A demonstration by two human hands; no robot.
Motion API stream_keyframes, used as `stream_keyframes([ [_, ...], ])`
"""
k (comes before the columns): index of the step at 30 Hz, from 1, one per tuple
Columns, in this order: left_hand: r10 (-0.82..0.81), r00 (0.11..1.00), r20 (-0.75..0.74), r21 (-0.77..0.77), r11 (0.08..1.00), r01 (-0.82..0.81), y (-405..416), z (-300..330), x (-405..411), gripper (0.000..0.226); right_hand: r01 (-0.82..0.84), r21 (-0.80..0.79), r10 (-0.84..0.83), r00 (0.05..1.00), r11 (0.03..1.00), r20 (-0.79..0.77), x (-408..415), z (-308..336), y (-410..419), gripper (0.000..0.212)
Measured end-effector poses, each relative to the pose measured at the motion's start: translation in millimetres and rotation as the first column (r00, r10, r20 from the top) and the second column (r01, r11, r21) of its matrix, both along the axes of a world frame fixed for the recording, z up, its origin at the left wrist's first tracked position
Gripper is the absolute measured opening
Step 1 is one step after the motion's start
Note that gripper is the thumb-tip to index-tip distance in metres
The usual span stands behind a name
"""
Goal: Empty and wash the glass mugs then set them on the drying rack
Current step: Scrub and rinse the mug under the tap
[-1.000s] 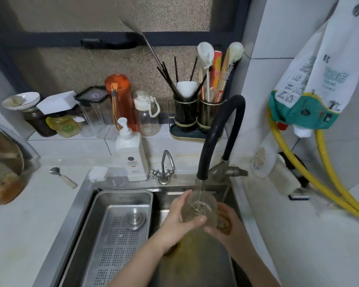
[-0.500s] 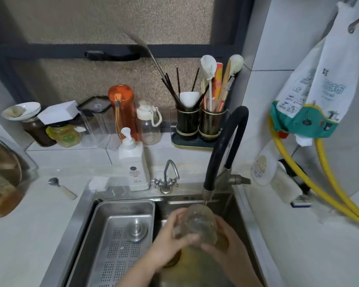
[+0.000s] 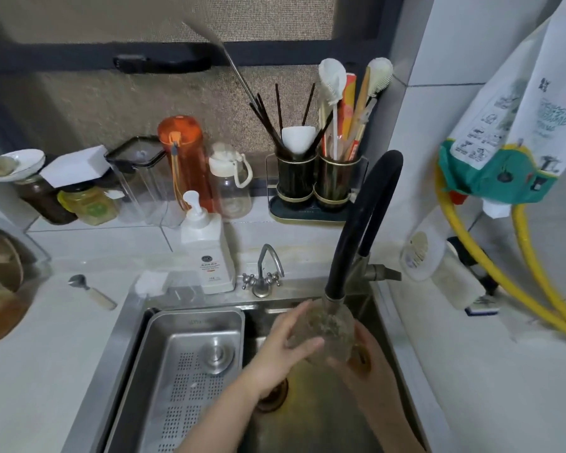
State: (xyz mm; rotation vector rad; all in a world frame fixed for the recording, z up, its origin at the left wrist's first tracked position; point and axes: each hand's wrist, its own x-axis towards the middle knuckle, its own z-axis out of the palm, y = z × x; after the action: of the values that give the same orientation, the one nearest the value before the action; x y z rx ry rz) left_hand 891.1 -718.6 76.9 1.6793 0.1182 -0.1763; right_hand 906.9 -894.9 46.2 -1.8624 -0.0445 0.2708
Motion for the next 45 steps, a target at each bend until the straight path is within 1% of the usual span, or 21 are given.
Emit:
stream_keyframes([
  [1, -0.028, 1.0, -0.001, 0.0, 1.0, 0.028, -6, 1, 3, 0.057, 0.021, -0.003, -0.021, 1.0, 1.0, 0.005, 1, 0, -6, 0.052],
  [2, -0.045, 0.999, -0.013, -0.013, 0.999, 0.045, -12, -3, 3, 0.056, 0.03, -0.005, -0.03, 1.0, 1.0, 0.003, 0, 1, -10, 0.052],
  [4, -0.045, 0.999, -0.03, -0.031, 0.999, 0.044, -15, -9, -5, 0.057, 0.012, -0.016, -0.012, 0.999, 1.0, 0.03, -4, 1, -13, 0.055],
  [6, -0.004, 1.0, -0.031, -0.063, 0.998, 0.002, -6, -11, -14, 0.058, 0.024, -0.019, -0.023, 0.998, 1.0, 0.056, -6, 0, -6, 0.061],
  [9, 0.067, 0.996, -0.057, -0.133, 0.988, -0.074, 11, -9, -11, 0.058, -0.102, -0.01, 0.102, 0.994, 0.995, 0.03, 3, 8, 11, 0.061],
  [12, 0.037, 0.998, -0.051, -0.122, 0.992, -0.043, 5, -4, -2, 0.06, -0.047, -0.023, 0.047, 0.999, 0.999, 0.003, 13, 5, 2, 0.063],
  [15, 0.009, 0.999, -0.037, -0.085, 0.996, -0.012, 4, -9, -10, 0.059, -0.017, 0.017, 0.018, 0.999, 1.0, -0.039, 4, 4, -4, 0.058],
  [18, 0.073, 0.995, -0.065, -0.114, 0.99, -0.08, 23, -11, -19, 0.059, -0.075, 0.013, 0.076, 0.997, 0.997, -0.01, -1, 7, 12, 0.062],
  [20, 0.108, 0.991, -0.078, -0.166, 0.979, -0.119, 30, -9, -14, 0.058, -0.106, -0.004, 0.106, 0.994, 0.994, -0.035, 8, 9, 22, 0.065],
  [21, 0.111, 0.991, -0.077, -0.168, 0.978, -0.123, 30, -6, -10, 0.058, -0.109, 0.014, 0.109, 0.993, 0.994, -0.034, 14, 11, 22, 0.065],
  [23, 0.085, 0.993, -0.076, -0.173, 0.98, -0.097, 21, -2, -2, 0.057, -0.095, 0.053, 0.096, 0.995, 0.994, -0.023, 23, 15, 16, 0.064],
  [24, 0.062, 0.995, -0.077, -0.177, 0.981, -0.075, 18, -4, -2, 0.057, -0.091, 0.046, 0.092, 0.996, 0.995, -0.017, 23, 15, 11, 0.065],
  [26, 0.044, 0.995, -0.094, -0.159, 0.986, -0.058, 16, -8, -8, 0.058, -0.109, 0.027, 0.11, 0.994, 0.994, -0.016, 19, 14, 6, 0.072],
  [28, 0.069, 0.991, -0.11, -0.166, 0.982, -0.087, 25, -8, -15, 0.058, -0.162, 0.03, 0.163, 0.986, 0.986, -0.043, 10, 12, 10, 0.077],
  [31, 0.103, 0.989, -0.108, -0.192, 0.974, -0.122, 39, -8, -14, 0.058, -0.24, 0.008, 0.24, 0.969, 0.971, -0.057, 16, 19, 24, 0.066],
  [33, 0.111, 0.989, -0.093, -0.211, 0.969, -0.128, 35, -5, -7, 0.06, -0.245, 0.029, 0.246, 0.967, 0.969, -0.061, 28, 24, 21, 0.063],
  [37, 0.06, 0.995, -0.08, -0.184, 0.98, -0.074, 15, -5, -14, 0.062, -0.221, -0.005, 0.22, 0.974, 0.975, -0.054, 25, 20, -2, 0.074],
  [39, 0.069, 0.993, -0.099, -0.166, 0.982, -0.085, 17, -9, -23, 0.067, -0.228, -0.001, 0.227, 0.972, 0.974, -0.062, 14, 16, -3, 0.077],
  [41, 0.092, 0.986, -0.141, -0.159, 0.981, -0.114, 22, -10, -28, 0.066, -0.224, 0.007, 0.224, 0.972, 0.975, -0.076, 9, 13, 4, 0.068],
  [43, 0.11, 0.98, -0.165, -0.15, 0.979, -0.135, 22, -8, -28, 0.056, -0.201, 0.021, 0.202, 0.976, 0.979, -0.083, 10, 11, 8, 0.057],
  [45, 0.095, 0.976, -0.196, -0.122, 0.985, -0.12, 16, -6, -26, 0.056, -0.157, 0.037, 0.16, 0.981, 0.987, -0.111, 11, 7, 7, 0.055],
])
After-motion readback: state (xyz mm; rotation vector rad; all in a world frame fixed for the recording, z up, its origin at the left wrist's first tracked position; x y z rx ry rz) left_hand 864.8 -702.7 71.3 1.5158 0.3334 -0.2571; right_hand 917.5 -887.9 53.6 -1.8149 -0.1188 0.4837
